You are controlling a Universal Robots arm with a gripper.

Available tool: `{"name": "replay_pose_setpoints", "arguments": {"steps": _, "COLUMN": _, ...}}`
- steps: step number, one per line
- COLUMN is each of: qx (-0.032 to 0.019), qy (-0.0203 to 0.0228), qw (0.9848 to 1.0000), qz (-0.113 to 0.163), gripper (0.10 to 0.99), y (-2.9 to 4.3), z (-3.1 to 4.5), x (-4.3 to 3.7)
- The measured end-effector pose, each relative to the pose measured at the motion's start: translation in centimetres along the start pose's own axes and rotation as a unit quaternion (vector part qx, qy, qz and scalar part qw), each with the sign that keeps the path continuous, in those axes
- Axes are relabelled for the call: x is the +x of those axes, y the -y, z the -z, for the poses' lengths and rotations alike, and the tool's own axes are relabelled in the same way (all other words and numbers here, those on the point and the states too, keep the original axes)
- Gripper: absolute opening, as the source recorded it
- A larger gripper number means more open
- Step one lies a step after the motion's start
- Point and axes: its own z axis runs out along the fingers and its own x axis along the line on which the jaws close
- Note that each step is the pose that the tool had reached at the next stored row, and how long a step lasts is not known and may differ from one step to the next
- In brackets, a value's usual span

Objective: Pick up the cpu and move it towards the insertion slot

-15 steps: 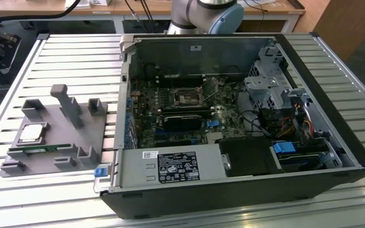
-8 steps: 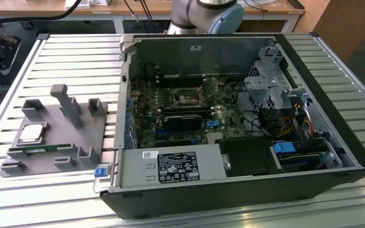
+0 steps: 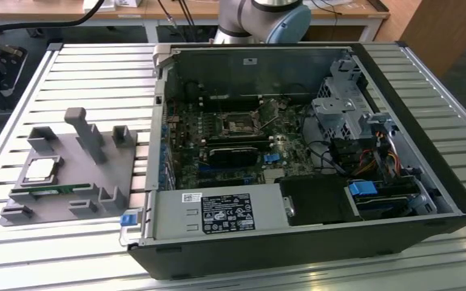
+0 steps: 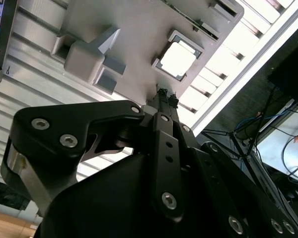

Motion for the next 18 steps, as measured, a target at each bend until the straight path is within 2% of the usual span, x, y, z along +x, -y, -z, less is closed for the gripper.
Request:
{"name": "replay_pose_setpoints", "arguments": {"steps": 9, "qx": 0.0, "qy": 0.0, "qw": 1.0, "qz": 0.0, "gripper": 0.106, "y": 0.01, "z": -0.18, "x": 0.0}}
{"name": "replay_pose_setpoints", "arguments": {"steps": 11, "qx": 0.0, "qy": 0.0, "qw": 1.0, "qz": 0.0, "gripper": 0.106, "y": 0.02, "z": -0.64, "x": 0.0}}
{"name": "replay_pose_setpoints", "arguments": {"steps": 18, "qx": 0.0, "qy": 0.0, "qw": 1.0, "qz": 0.0, "gripper": 0.106, "y": 0.03, "z": -0.76, "x": 0.0}}
